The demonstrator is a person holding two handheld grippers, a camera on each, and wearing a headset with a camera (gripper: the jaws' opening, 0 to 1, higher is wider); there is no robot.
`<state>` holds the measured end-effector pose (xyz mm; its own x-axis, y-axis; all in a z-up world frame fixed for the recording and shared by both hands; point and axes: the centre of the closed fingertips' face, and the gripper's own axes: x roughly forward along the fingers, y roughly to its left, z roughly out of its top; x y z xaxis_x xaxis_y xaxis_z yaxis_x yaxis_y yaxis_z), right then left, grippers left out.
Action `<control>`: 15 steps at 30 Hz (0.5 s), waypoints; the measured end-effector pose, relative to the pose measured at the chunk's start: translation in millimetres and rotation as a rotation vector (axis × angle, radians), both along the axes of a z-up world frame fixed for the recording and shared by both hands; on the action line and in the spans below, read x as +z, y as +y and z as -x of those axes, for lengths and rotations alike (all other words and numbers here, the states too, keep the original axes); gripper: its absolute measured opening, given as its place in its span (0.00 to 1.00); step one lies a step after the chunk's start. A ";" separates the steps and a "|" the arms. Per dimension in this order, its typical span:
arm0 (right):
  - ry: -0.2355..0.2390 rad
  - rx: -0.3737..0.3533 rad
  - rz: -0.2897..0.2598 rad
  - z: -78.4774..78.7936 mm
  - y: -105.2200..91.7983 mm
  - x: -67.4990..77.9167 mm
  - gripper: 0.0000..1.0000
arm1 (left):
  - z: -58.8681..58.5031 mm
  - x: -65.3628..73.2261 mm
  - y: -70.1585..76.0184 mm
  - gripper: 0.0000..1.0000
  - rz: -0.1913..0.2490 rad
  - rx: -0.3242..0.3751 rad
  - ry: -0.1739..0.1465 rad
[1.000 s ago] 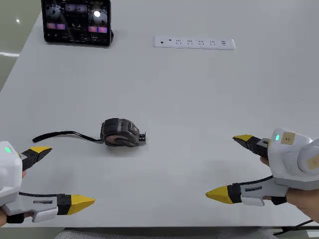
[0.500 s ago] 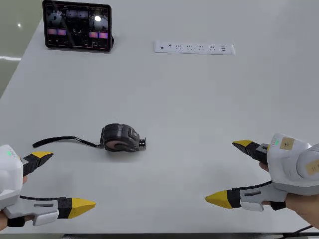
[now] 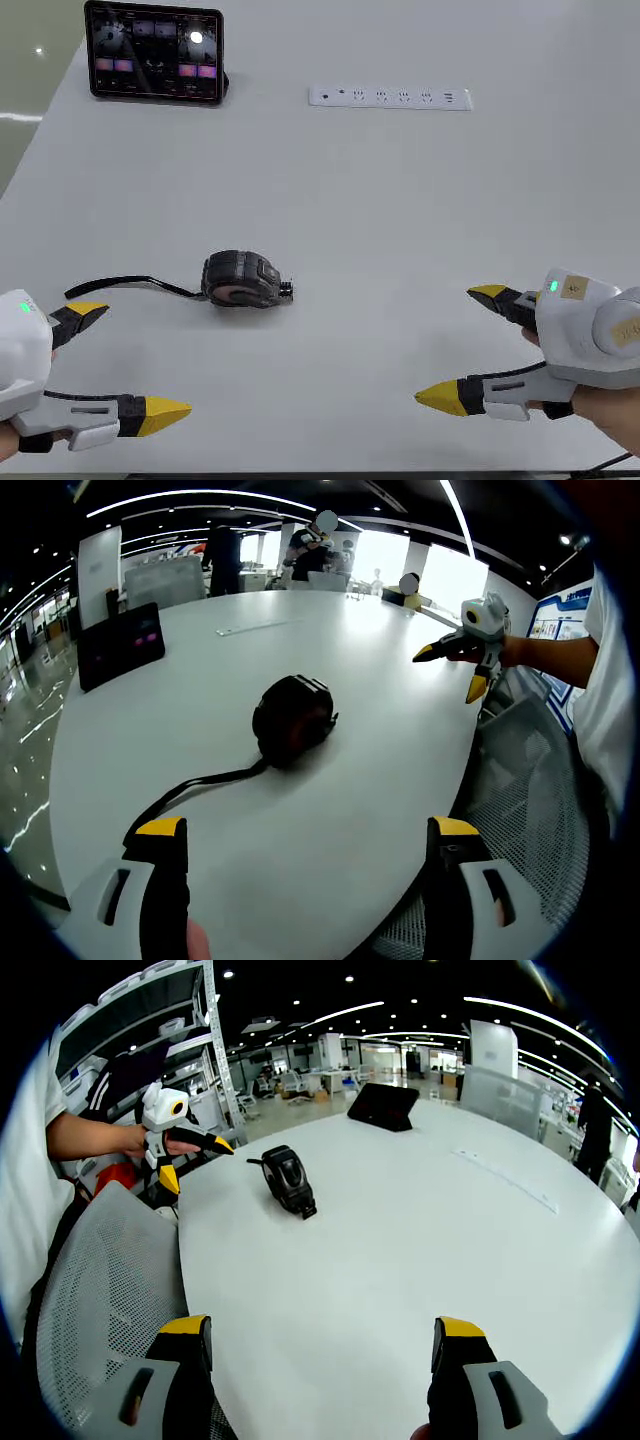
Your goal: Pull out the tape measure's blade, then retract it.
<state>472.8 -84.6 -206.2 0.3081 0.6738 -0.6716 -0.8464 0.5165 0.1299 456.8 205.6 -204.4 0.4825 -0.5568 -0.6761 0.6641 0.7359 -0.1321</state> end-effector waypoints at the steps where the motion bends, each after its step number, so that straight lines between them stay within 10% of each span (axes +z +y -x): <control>1: -0.001 0.000 0.001 -0.2 0.0 -0.1 0.90 | -0.5 -0.5 0.1 0.97 0.001 -0.001 0.003; 15: -0.018 0.001 0.009 -8.4 -1.6 -1.9 0.89 | -13.9 -3.6 -0.3 0.94 -0.007 -0.021 0.005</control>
